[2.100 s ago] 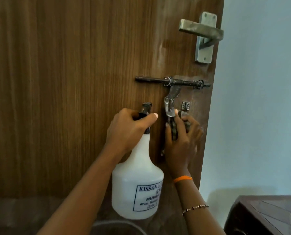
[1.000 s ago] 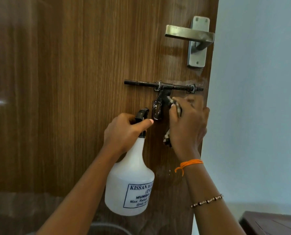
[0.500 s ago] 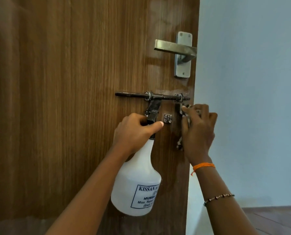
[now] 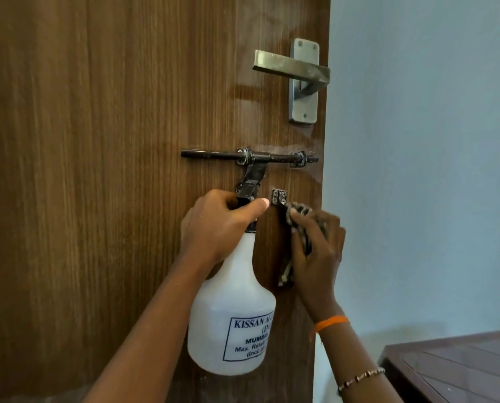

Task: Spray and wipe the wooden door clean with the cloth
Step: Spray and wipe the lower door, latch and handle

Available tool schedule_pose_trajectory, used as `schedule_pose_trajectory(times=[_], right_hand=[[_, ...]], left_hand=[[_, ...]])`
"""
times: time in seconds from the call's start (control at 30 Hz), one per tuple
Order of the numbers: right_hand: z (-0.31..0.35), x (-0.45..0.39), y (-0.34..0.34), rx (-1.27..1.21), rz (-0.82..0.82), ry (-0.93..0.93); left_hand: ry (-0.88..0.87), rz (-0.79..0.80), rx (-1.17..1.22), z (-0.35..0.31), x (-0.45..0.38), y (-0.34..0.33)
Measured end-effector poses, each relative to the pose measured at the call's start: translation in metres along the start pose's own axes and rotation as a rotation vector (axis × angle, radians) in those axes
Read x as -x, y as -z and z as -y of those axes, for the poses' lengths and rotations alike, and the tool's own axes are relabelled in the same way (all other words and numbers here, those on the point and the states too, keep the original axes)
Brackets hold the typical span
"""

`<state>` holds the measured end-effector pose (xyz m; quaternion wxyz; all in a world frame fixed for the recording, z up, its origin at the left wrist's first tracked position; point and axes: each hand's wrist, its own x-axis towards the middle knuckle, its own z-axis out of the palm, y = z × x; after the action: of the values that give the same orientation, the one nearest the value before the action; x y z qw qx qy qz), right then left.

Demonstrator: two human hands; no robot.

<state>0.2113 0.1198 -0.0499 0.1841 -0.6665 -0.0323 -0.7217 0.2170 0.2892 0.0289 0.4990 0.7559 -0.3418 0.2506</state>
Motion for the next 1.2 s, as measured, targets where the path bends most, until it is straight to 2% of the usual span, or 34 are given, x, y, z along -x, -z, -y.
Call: schedule_pose_trajectory(times=[0.1, 0.23, 0.27, 0.3, 0.43, 0.5, 0.57, 0.63, 0.67, 0.77, 0.9, 1.0, 1.13, 1.2], right_hand=[[-0.005, 0.015, 0.006, -0.011, 0.061, 0.012], [0.006, -0.026, -0.006, -0.056, -0.082, -0.24], [0.011, -0.038, -0.009, -0.071, -0.097, -0.253], [0.017, -0.045, -0.01, -0.061, -0.071, -0.2], [0.02, -0.046, 0.001, 0.131, 0.105, 0.26], [0.009, -0.052, 0.004, 0.206, 0.148, 0.311], [0.003, -0.056, 0.005, 0.14, 0.108, 0.108], [0.002, -0.06, 0.008, 0.072, -0.013, -0.124], [0.005, -0.061, 0.011, 0.081, -0.065, -0.159], [0.03, -0.076, 0.022, 0.134, -0.104, 0.014], [0.075, -0.112, 0.009, 0.346, 0.091, 0.333], [0.082, -0.126, -0.002, 0.53, 0.146, 0.533], [0.061, -0.135, 0.016, 0.642, 0.213, 0.438], [0.063, -0.134, 0.014, 0.653, 0.239, 0.459]], left_hand=[[-0.002, -0.015, -0.033, 0.0, 0.004, 0.0], [-0.004, -0.018, -0.017, 0.001, 0.008, 0.001], [-0.01, -0.02, -0.018, 0.001, 0.009, 0.002], [-0.018, -0.019, -0.016, 0.001, 0.009, 0.002], [-0.025, -0.022, -0.008, 0.002, 0.008, 0.002], [-0.015, -0.02, 0.009, 0.003, 0.006, 0.002], [-0.001, 0.001, 0.03, 0.003, 0.005, 0.003], [0.006, 0.021, 0.061, 0.004, 0.003, 0.005], [0.007, 0.029, 0.071, 0.003, 0.002, 0.005], [0.009, 0.031, 0.065, 0.003, 0.002, 0.005], [0.028, 0.022, 0.054, 0.003, 0.002, 0.004], [0.049, 0.031, 0.075, 0.002, 0.0, 0.004], [0.035, 0.055, 0.064, 0.005, -0.002, 0.005], [0.035, 0.048, 0.053, 0.005, -0.002, 0.005]])
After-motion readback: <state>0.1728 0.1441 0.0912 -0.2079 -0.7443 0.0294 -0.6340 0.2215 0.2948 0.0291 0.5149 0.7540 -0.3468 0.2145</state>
